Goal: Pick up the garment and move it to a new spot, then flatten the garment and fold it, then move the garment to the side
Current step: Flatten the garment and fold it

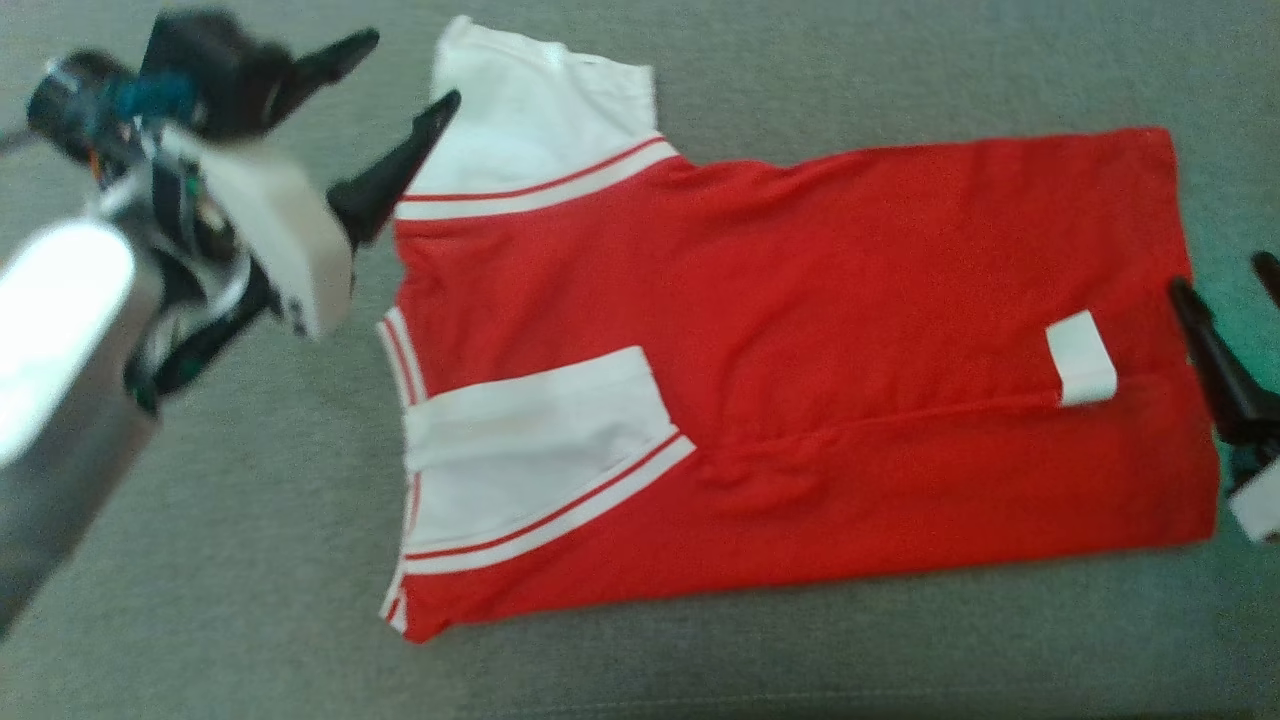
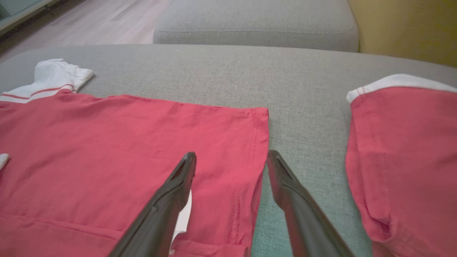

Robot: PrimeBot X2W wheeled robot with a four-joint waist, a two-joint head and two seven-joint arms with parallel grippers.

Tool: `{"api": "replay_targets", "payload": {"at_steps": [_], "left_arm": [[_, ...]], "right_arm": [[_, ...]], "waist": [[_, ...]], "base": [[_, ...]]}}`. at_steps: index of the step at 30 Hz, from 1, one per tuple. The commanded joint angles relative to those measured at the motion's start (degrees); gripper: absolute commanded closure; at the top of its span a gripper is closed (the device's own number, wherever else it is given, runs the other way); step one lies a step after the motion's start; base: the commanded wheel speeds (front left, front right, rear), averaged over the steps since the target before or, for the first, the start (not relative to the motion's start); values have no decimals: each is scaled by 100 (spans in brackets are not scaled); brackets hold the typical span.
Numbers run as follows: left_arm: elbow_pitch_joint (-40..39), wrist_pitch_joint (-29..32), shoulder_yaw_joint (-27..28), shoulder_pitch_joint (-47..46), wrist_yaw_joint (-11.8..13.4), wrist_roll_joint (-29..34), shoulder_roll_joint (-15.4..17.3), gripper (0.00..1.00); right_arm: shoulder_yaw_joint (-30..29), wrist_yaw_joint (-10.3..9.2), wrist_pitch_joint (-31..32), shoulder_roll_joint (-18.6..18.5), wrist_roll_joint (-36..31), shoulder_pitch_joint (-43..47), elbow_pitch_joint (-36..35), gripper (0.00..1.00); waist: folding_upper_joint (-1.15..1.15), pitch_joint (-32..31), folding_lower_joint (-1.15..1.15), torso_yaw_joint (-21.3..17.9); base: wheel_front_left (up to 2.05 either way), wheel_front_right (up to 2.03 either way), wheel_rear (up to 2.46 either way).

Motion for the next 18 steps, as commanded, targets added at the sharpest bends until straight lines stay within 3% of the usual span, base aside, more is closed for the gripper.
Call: {"api": "replay_targets", "payload": {"at_steps": [1, 10, 18], "left_arm": [[124, 181, 197, -532, -18, -51, 195, 0], [1509, 941, -397, -1749, -37, -463, 146, 0], [2013, 1254, -835, -2024, -37, -601, 352, 0]], "right_arm": [[143, 37, 4, -145, -28, -69, -103, 0], [544, 37, -244, -106, 13, -542, 232, 0], [766, 37, -454, -59, 93, -748, 451, 0]], "waist": [[0, 309, -2, -316], [0, 674, -2, -772], [0, 793, -2, -922]], "base": [[0, 0, 0], [0, 0, 0], [0, 0, 0]]}}
